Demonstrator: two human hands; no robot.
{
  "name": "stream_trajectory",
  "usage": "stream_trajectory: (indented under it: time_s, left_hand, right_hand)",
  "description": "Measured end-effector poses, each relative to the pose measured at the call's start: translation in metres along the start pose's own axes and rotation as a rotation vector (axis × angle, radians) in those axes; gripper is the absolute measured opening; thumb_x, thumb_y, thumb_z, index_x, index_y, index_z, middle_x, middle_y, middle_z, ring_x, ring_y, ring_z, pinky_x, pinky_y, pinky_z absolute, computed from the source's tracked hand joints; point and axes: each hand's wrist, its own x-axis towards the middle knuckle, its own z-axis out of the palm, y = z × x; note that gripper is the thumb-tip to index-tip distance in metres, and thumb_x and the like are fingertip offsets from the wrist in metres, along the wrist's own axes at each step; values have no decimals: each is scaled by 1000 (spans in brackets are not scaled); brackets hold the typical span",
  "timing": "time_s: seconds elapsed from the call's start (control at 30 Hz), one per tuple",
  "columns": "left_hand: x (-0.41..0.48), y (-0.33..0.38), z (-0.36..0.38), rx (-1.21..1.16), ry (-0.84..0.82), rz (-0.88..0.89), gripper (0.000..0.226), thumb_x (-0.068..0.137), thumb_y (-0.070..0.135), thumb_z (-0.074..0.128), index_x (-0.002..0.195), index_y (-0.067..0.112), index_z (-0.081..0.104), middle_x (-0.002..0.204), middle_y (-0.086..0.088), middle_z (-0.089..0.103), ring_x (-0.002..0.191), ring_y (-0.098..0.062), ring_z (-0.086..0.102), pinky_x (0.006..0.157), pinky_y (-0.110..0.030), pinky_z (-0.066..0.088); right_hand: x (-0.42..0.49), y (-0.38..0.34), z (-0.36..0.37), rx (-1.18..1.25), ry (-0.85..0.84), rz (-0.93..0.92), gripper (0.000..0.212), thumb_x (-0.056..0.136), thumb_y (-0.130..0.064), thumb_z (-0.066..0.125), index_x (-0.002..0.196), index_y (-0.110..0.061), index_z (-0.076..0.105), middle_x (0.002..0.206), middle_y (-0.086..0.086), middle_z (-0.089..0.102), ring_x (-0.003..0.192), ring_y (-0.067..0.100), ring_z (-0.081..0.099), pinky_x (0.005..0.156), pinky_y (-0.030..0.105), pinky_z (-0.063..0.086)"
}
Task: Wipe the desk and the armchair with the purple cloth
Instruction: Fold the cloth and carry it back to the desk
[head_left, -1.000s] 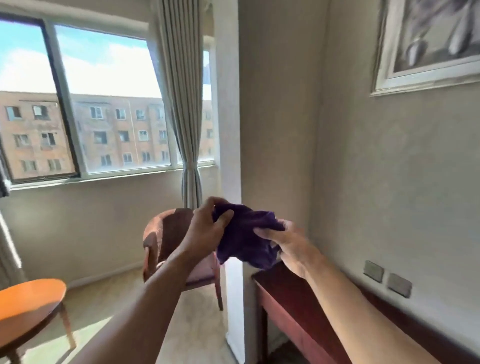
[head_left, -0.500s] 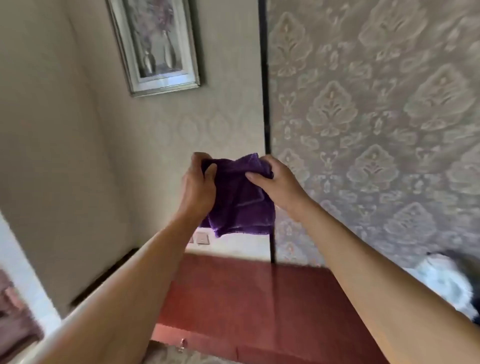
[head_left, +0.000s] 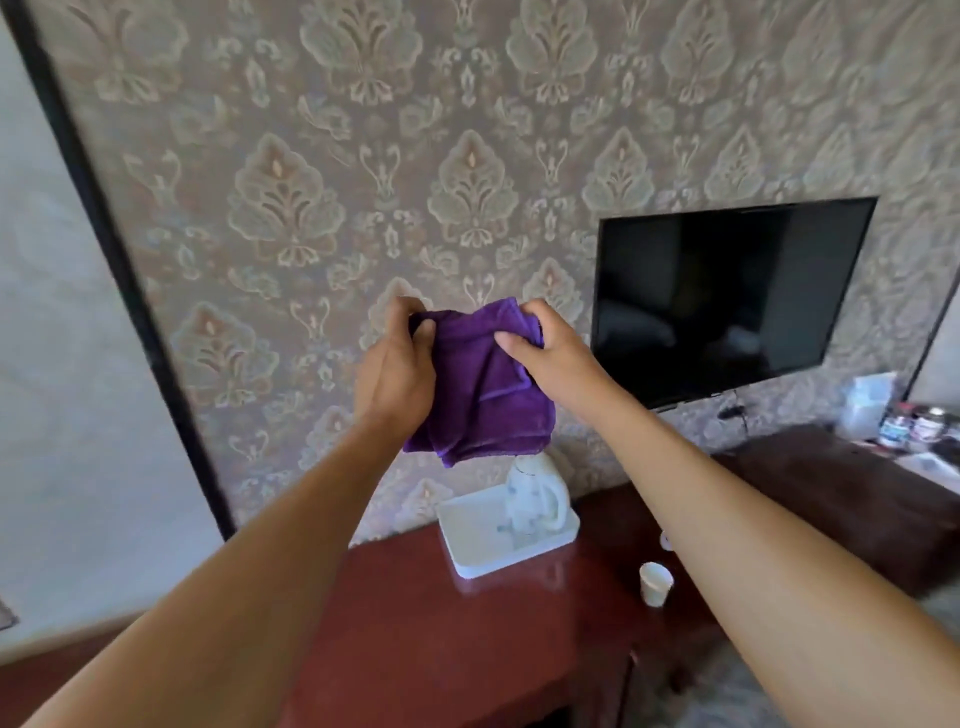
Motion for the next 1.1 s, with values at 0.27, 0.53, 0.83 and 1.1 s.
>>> stream_trajectory:
  time_s: [0.27, 0.53, 0.83, 1.1]
  left_hand:
    - [74, -59, 113, -2, -101, 25, 8, 103, 37, 37, 110, 34, 41, 87, 4, 64, 76, -26, 58, 69, -36, 39]
    - [137, -143, 168, 70, -142, -46, 8, 104, 38, 37, 109, 34, 41, 84, 2, 65, 72, -23, 58, 66, -35, 41]
    - [145, -243, 219, 115, -195, -218, 6, 102, 42, 37, 107, 39, 40, 77, 9, 61, 71, -19, 59, 66, -39, 47]
    - [123, -329, 272, 214, -231, -387, 6, 103, 40, 39, 108, 36, 40, 83, 0, 63, 80, -34, 62, 68, -40, 45]
  right_hand:
    - [87, 104, -10, -114, 92, 39, 17, 98, -42, 60, 107, -29, 54, 84, -5, 69, 70, 11, 65, 63, 27, 51]
    - [177, 180, 31, -158, 37, 72, 14, 98, -52, 56, 105, -43, 47, 86, 6, 71, 71, 18, 63, 61, 32, 51]
    - [228, 278, 90, -181, -69, 140, 25, 99, -49, 55, 116, -31, 50, 81, -3, 68, 69, 9, 63, 64, 25, 49]
    - [247, 370, 144, -197, -206, 222, 26, 100, -47, 54, 114, -25, 51, 78, -7, 62, 76, 21, 60, 74, 38, 50]
